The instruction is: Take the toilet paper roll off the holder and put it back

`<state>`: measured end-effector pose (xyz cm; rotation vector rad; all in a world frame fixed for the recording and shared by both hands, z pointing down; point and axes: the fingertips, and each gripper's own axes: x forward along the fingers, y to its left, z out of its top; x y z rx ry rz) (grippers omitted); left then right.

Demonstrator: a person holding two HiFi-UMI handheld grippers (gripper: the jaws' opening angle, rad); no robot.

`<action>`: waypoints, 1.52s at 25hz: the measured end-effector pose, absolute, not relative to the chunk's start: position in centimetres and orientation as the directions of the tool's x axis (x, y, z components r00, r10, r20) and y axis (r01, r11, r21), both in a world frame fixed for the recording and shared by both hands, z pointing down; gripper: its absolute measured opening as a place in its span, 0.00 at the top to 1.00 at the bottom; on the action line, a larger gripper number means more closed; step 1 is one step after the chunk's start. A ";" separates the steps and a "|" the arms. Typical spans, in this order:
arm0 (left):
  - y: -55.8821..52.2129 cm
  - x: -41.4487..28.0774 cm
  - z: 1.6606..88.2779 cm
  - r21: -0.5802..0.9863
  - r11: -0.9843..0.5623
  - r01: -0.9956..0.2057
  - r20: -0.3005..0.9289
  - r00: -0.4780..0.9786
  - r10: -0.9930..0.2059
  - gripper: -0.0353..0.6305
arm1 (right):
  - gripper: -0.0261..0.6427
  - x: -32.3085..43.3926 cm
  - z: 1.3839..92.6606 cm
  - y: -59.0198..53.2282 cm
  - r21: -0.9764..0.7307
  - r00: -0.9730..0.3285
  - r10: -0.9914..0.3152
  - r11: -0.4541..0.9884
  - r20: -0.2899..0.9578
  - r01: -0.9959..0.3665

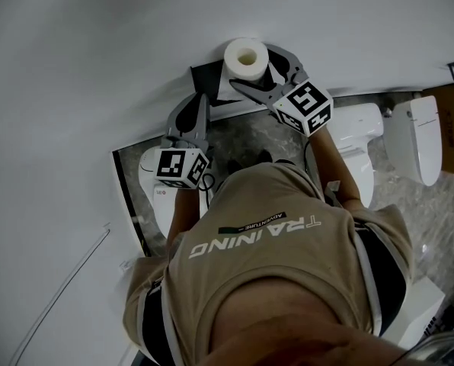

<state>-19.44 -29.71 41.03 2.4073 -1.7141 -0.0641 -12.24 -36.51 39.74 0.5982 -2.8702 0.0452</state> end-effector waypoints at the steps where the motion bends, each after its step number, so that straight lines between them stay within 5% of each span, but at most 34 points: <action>1: -29.8 -19.6 40.9 0.174 -0.313 -0.934 0.071 0.329 -0.942 0.95 | 0.43 -12.5 39.8 -36.8 0.019 -0.893 -0.395 0.916 0.216 -0.400; 38: -23.6 -19.2 42.4 0.189 -0.417 -0.889 0.071 0.436 -0.897 0.95 | 0.43 -11.4 37.2 -28.4 0.079 -0.887 -0.459 0.887 0.051 -0.455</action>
